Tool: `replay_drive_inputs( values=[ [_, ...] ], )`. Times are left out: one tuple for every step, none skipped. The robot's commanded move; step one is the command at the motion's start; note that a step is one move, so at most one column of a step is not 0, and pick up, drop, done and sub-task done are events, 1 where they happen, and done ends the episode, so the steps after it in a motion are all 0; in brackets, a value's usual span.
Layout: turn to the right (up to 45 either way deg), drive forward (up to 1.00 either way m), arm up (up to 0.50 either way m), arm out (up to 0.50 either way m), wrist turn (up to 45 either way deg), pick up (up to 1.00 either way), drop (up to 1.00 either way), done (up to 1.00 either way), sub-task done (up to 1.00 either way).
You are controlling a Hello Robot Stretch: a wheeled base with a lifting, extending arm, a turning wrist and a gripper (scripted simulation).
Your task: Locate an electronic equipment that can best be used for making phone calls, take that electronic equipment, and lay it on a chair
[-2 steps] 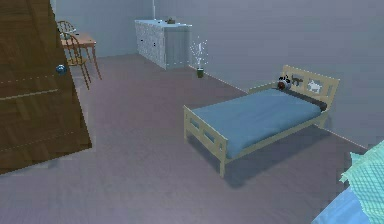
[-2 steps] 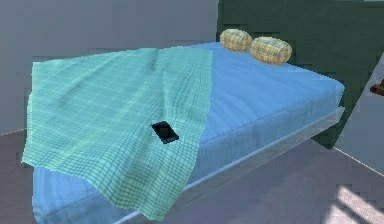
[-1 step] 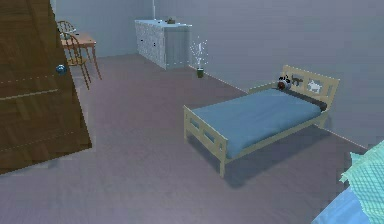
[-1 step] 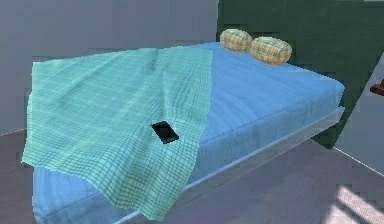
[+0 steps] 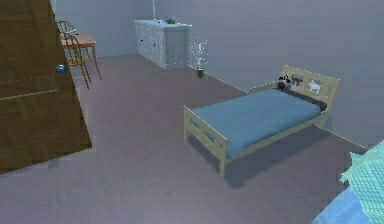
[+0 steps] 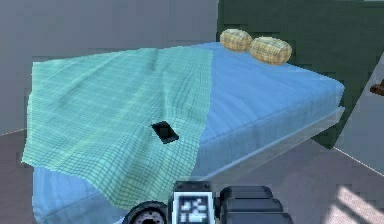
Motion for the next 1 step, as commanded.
replay_drive_inputs(
  values=[
    [0.0,0.00,0.00,0.48,0.0,0.00,0.00,0.00,0.00]
  ],
)
